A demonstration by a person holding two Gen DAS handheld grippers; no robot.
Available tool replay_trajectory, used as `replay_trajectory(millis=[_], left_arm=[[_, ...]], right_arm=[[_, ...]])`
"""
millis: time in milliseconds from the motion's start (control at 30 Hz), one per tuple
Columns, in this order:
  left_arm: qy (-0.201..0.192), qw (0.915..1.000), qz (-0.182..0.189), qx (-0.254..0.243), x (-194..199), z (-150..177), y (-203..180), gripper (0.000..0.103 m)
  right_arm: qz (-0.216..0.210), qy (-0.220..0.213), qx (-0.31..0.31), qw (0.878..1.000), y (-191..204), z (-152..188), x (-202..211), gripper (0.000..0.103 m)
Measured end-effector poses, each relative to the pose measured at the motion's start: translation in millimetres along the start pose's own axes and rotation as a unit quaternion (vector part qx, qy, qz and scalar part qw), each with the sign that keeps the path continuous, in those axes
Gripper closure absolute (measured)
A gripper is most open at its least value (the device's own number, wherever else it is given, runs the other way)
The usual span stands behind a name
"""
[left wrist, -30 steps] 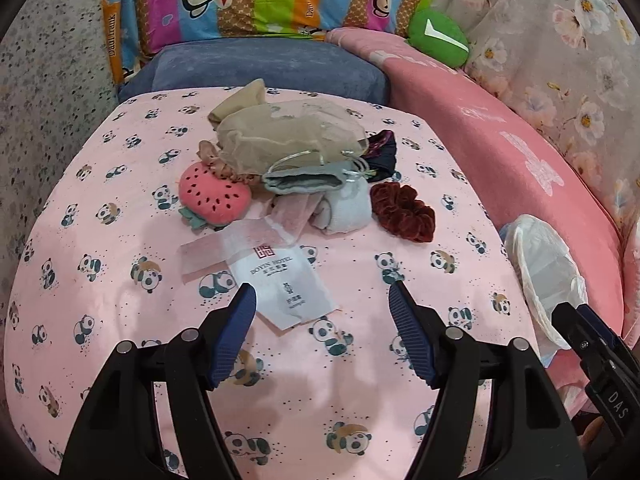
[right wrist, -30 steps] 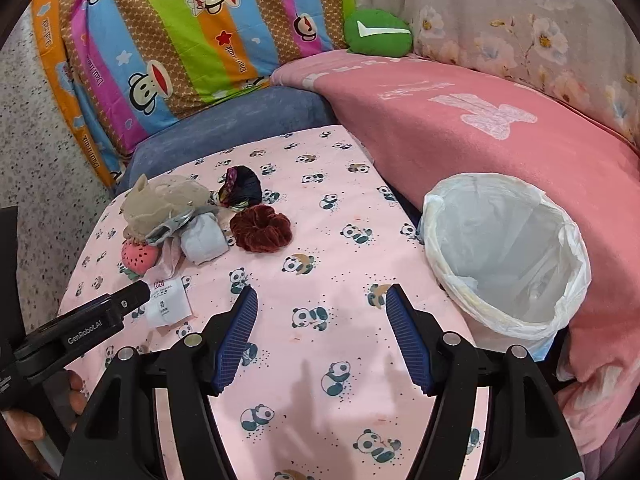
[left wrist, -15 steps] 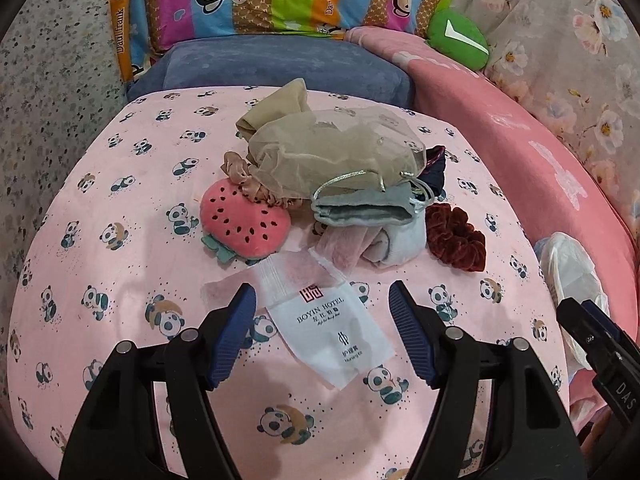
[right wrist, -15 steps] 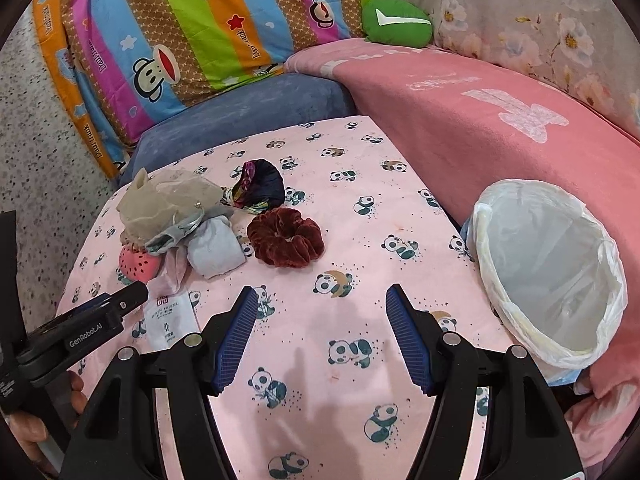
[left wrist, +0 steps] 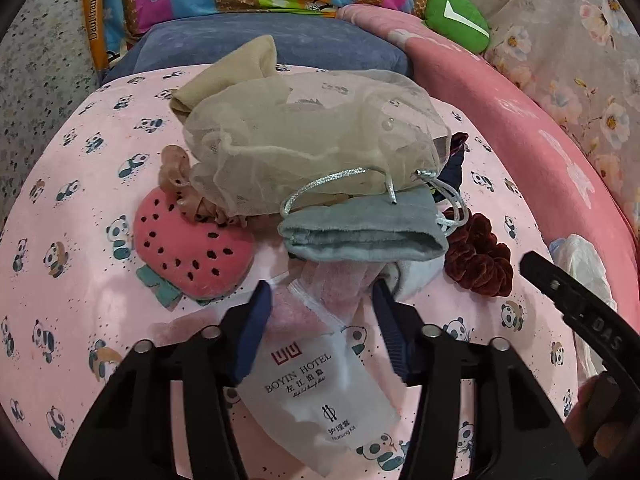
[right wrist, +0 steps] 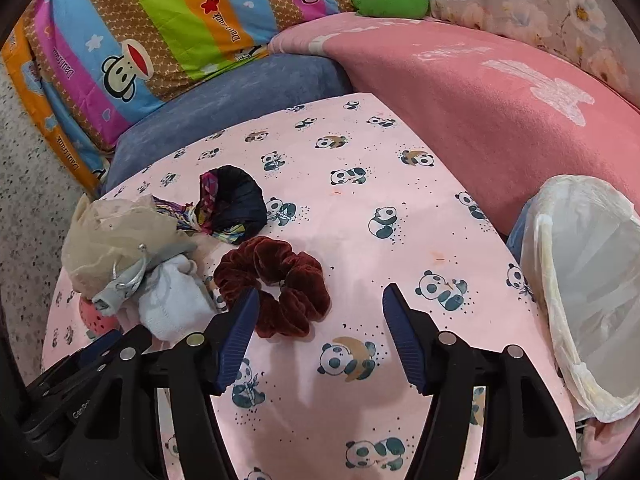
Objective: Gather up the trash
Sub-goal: 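Grasp the dark red scrunchie with the right gripper while the left gripper grasps the white packet, then carry the scrunchie and packet over the bin and open both grippers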
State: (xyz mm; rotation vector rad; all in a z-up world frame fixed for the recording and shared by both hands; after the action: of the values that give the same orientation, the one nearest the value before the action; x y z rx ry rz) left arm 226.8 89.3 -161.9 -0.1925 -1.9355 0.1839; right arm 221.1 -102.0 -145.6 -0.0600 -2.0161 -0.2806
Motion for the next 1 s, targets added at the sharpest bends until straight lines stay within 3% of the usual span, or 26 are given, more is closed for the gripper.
replay_trajectory(millis=[167,267,367,733,1000], left_arm=[[0.009,0.9996,0.027,0.001,-4.7,-3.0,-0.6,0.085],[0.009,0.9996,0.025,-0.005,-3.7,0.3,-2.6,0.087],[0.008,0.9996,0.026,-0.009,0.7,4.6,-4.8,0.087],[-0.011,0.9990,0.036,-0.023,39.3,25.9,-27.6,0.088],[-0.027,0.9966,0.052,-0.058,72.1,47.2,-70.7,0.088]], right_arm=[[-0.014,0.024,-0.006,1.000,2.2,-4.9,-24.1,0.059],[-0.028,0.042,-0.006,0.999,4.2,-1.5,-36.2,0.078],[-0.034,0.040,0.003,0.999,8.3,3.9,-34.1,0.085],[-0.042,0.002,0.018,0.999,8.2,30.4,22.1,0.088],[-0.038,-0.043,0.009,0.998,-14.7,47.1,80.6,0.088]])
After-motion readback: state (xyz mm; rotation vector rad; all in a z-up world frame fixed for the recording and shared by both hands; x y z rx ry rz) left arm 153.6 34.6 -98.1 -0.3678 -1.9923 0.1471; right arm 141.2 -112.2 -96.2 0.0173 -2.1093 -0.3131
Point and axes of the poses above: each gripper's, at about its wrist camera, not at the fingertips, and x roughly against the way its jaws point, y to its left, z to its underside, the point moved 5 cm from there along -x, roughly the way its jaws point, and after that the axes turned 12 degrees about y, right-handed, at the moved point
